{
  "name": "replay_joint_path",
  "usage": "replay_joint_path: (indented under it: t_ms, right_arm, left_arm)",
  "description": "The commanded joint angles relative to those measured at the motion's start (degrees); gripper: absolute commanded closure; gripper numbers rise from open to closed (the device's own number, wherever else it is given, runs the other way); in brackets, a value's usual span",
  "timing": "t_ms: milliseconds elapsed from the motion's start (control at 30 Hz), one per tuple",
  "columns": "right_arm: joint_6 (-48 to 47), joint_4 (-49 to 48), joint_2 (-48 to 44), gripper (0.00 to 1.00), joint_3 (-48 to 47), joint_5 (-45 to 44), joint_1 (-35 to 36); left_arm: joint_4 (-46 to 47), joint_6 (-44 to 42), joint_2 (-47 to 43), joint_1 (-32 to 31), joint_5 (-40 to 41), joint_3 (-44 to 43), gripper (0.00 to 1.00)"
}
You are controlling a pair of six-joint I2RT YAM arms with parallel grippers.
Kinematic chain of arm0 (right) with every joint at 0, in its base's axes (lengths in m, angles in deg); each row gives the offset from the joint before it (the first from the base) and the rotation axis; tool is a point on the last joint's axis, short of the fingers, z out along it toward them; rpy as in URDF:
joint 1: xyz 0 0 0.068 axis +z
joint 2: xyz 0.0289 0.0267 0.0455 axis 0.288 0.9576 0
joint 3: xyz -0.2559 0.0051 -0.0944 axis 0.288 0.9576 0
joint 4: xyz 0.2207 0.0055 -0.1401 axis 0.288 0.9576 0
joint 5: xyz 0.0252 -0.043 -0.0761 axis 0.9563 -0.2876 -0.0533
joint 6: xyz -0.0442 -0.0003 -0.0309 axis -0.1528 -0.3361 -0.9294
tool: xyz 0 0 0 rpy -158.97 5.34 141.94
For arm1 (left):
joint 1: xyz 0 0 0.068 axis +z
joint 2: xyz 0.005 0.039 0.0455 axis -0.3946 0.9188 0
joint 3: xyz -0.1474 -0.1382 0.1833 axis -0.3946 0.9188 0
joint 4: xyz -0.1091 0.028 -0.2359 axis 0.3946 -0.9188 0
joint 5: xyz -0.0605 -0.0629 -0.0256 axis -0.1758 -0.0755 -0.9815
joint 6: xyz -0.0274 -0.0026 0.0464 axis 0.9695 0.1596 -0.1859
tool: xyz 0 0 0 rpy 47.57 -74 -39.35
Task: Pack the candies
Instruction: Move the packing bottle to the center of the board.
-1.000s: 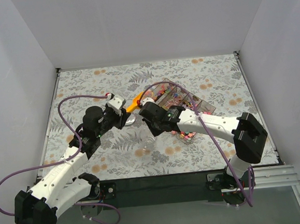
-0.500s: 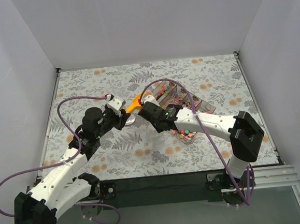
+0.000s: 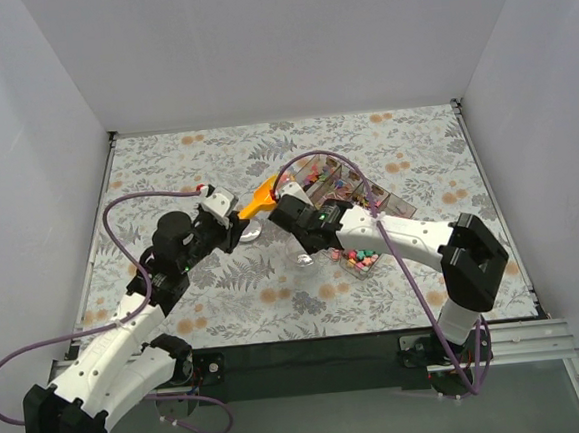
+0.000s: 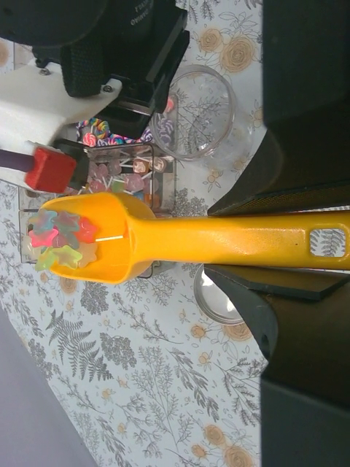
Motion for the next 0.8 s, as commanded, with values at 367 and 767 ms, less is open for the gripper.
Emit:
replay_joint_path:
  t_ms: [367, 767]
  right_arm:
    - [0.9, 0.4, -14.5, 0.53, 2.9, 0.0, -0.2]
    - [-1.1, -3.4, -22.2, 0.50, 9.9, -0.7, -1.7]
  left_arm:
    - [-9.6, 3.9, -8.3, 0.3, -0.7, -3.0, 1.00]
    - [-14.4, -4.9, -14.0, 0.3, -11.2, 0.1, 1.00]
